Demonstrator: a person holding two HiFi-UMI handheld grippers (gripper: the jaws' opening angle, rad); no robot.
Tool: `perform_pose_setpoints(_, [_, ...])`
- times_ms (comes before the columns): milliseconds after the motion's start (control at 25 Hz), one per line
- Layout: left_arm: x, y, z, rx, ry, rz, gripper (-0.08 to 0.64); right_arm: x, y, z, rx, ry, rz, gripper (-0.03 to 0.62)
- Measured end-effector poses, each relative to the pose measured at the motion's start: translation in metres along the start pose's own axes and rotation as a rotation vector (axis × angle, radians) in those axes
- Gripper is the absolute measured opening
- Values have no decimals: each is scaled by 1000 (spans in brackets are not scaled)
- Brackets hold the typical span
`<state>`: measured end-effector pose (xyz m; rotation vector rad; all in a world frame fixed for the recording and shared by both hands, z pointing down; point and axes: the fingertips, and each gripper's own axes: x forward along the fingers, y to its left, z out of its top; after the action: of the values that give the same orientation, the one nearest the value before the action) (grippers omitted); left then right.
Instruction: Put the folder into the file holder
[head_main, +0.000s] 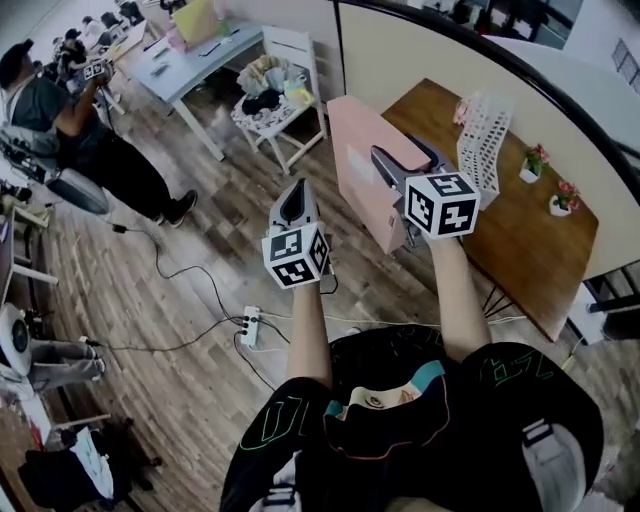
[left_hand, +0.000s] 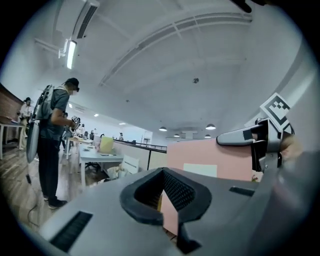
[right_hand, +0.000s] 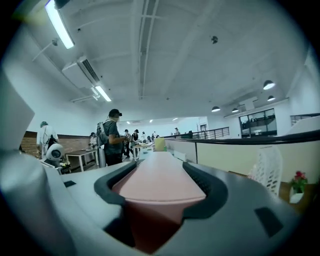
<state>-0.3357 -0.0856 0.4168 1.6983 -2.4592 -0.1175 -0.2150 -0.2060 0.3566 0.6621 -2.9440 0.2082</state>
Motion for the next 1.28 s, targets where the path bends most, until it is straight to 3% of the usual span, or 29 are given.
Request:
perform_pose_setpoints(320, [53, -86, -1, -8, -1, -244, -2, -63, -81, 32, 4, -82, -245, 291])
perform_pose_setpoints(760, [79, -180, -8, -46, 11, -459, -2, -146, -147, 78, 24, -216, -472, 291])
perform_pose_setpoints(920, [85, -211, -12, -37, 27, -504, -2, -171, -170, 83, 29, -219, -530, 291])
perform_pose_setpoints(1280, [118, -242, -12, -20, 36, -518, -2, -194, -220, 85, 51, -217, -610, 291])
